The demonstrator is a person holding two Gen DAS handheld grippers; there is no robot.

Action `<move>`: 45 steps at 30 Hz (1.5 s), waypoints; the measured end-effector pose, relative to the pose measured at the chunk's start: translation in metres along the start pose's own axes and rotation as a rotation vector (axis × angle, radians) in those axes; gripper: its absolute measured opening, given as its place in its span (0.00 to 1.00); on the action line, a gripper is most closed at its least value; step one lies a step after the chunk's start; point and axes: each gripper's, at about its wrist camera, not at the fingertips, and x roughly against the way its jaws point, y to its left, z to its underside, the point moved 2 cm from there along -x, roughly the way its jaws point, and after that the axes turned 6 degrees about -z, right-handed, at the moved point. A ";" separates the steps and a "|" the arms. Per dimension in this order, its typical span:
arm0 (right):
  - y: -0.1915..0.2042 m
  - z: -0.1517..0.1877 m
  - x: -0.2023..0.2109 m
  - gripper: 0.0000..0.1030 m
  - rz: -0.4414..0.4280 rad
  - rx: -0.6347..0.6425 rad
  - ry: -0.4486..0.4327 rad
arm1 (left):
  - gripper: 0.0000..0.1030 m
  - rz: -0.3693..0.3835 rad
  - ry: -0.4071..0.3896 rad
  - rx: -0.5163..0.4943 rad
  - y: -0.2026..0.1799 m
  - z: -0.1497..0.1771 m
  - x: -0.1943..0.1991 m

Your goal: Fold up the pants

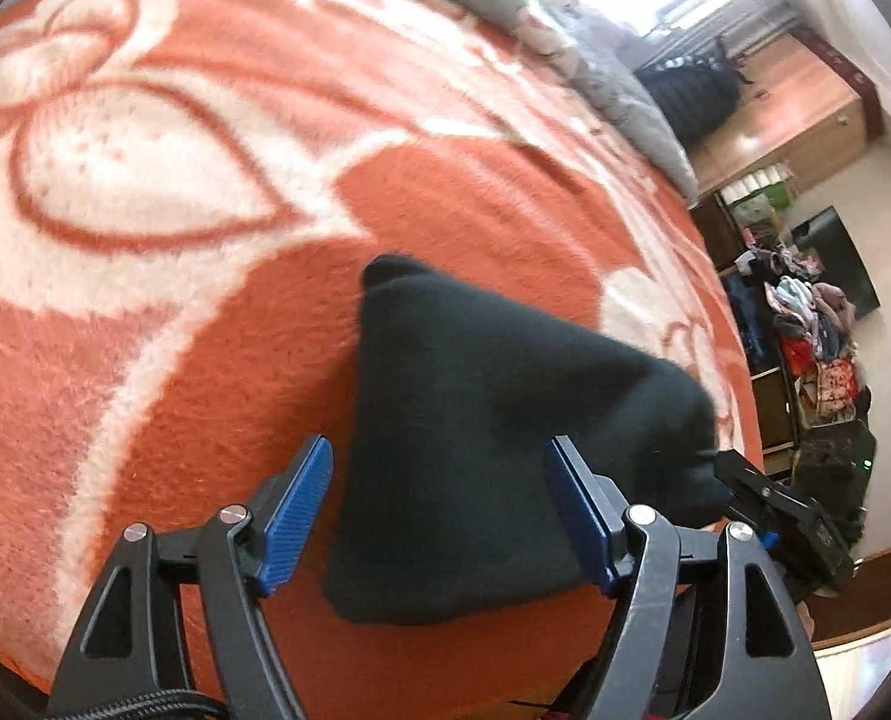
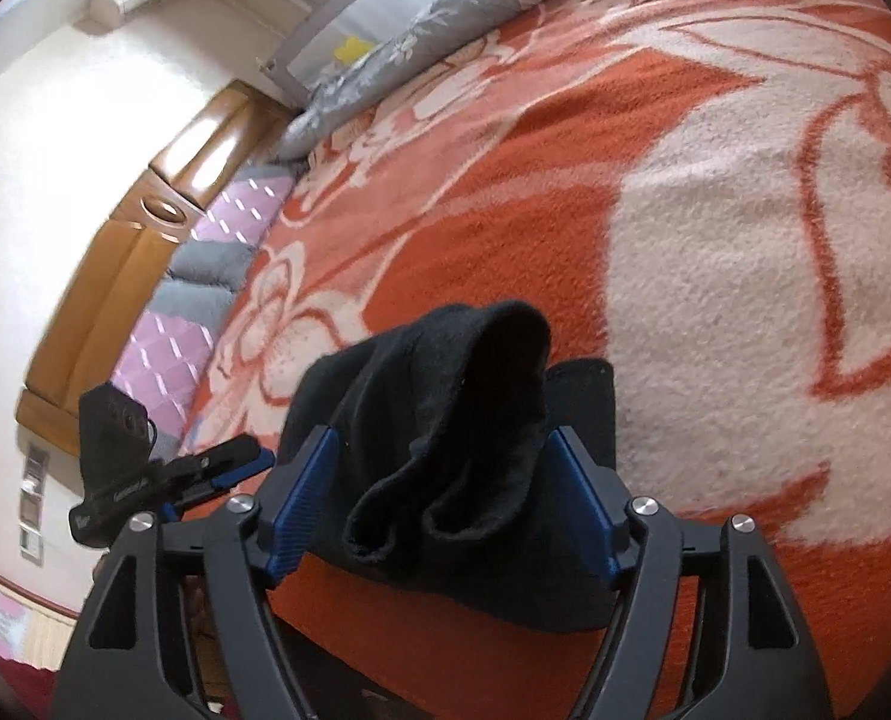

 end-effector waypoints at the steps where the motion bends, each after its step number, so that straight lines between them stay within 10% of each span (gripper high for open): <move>1: 0.001 0.002 -0.004 0.71 0.012 0.002 0.013 | 0.71 0.002 0.019 0.015 0.005 0.002 -0.006; 5: 0.001 0.006 -0.011 0.70 0.015 -0.005 0.023 | 0.71 0.026 0.046 0.044 0.014 0.002 -0.022; 9: 0.000 0.007 -0.012 0.25 0.009 -0.005 0.014 | 0.57 0.040 0.030 0.016 0.007 0.003 -0.026; 15: 0.007 0.002 0.010 0.16 -0.078 -0.016 -0.061 | 0.37 0.032 0.017 -0.084 -0.017 0.000 -0.016; 24: -0.013 0.013 0.023 0.15 -0.010 -0.029 -0.040 | 0.40 -0.059 0.014 -0.176 -0.035 0.008 -0.008; 30: -0.033 0.021 0.019 0.39 0.064 -0.077 -0.022 | 0.48 -0.061 0.028 -0.150 -0.025 0.013 -0.011; 45: -0.020 0.003 0.010 0.48 0.143 -0.020 -0.101 | 0.61 -0.131 -0.009 -0.100 -0.025 -0.016 -0.018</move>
